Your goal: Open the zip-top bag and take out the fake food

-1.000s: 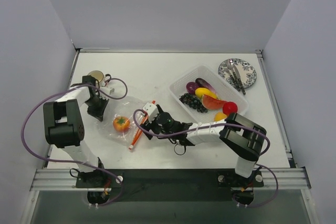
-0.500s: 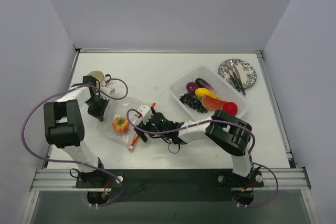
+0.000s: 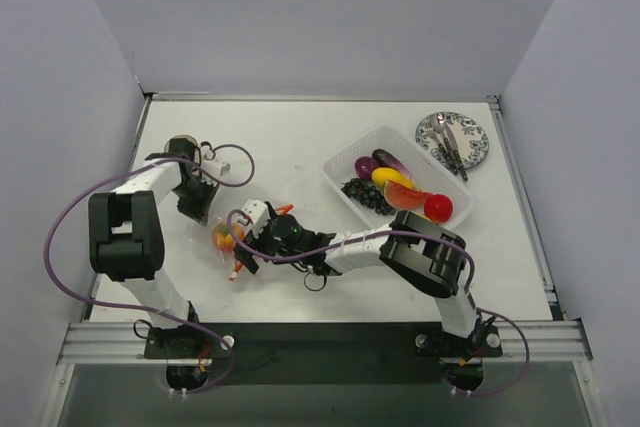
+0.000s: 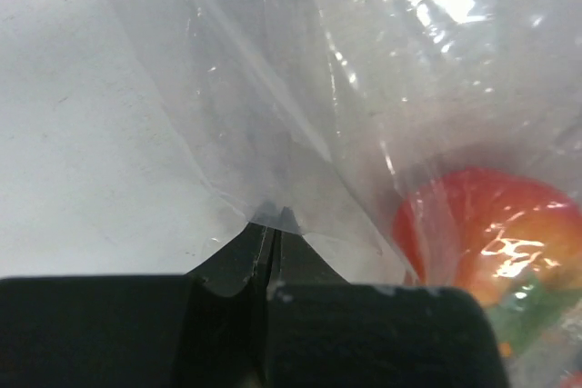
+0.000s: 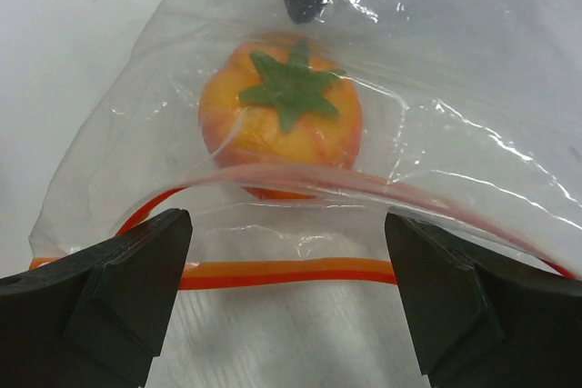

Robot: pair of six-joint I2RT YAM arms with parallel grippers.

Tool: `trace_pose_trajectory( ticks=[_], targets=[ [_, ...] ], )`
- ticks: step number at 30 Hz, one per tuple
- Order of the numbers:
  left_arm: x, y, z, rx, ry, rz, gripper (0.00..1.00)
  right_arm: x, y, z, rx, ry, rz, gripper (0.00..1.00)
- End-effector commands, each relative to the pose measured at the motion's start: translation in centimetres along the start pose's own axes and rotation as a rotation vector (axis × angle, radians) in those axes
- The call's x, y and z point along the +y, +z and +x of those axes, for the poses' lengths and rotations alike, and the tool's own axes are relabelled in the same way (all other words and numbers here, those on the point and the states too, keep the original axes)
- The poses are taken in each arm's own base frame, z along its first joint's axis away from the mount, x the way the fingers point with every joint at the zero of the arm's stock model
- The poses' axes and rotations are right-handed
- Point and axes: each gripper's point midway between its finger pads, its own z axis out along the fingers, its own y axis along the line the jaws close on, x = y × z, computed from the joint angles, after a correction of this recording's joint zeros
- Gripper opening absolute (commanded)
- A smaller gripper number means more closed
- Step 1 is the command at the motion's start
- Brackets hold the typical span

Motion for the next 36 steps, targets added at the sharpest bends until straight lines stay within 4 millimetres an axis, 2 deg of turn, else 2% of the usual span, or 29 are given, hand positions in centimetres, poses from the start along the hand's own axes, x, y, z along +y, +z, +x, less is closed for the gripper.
trace_pose_trajectory(
  ticks=[1,3,7,9,10,18,23,28,30,32,34,36],
  targets=[
    [-1.6,-1.4,-1.0,-0.037,-0.007,0.055,0.00,1.2,1.6,-1.1,-0.040,0.002,-0.048,0.93],
    [-1.9,-1.3,-0.9,-0.032,-0.002,0.062,0.00,1.0,2.1,-0.1,-0.016,0.005,-0.038,0.97],
    [-2.4,-1.0,-0.4,-0.019,0.001,0.074,0.00,0.5,2.7,-0.1,-0.019,0.005,-0.009,0.99],
    [-2.7,-1.0,-0.1,-0.011,-0.001,0.085,0.00,0.5,3.1,-0.5,-0.033,0.001,-0.008,1.00],
    [-3.6,-0.9,-0.3,-0.006,0.025,0.093,0.00,0.5,3.2,-0.9,-0.043,0.000,-0.007,1.00],
    [-4.9,-0.8,-0.1,0.009,0.042,0.110,0.00,0.9,4.9,-3.4,-0.105,-0.021,-0.006,1.00],
    [-5.8,-0.9,0.0,0.013,0.054,0.130,0.00,0.7,5.8,-2.3,-0.072,-0.025,0.009,1.00],
    [-6.2,-1.1,0.1,0.011,0.054,0.151,0.00,0.3,6.5,-0.3,-0.026,-0.028,0.029,1.00],
    [-6.4,-1.2,0.2,0.011,0.054,0.160,0.00,0.1,6.5,-0.1,-0.022,-0.024,0.029,0.98],
    [-6.3,-1.2,0.3,0.017,0.058,0.155,0.00,-0.1,6.3,0.0,-0.023,-0.021,0.031,0.89],
    [-5.7,-1.1,0.3,0.016,0.061,0.133,0.00,-0.3,5.6,-1.2,-0.051,-0.019,0.034,0.78],
    [-4.7,-1.1,0.3,0.006,0.048,0.113,0.00,-0.9,4.2,-2.0,-0.068,-0.016,0.057,0.75]
  ],
)
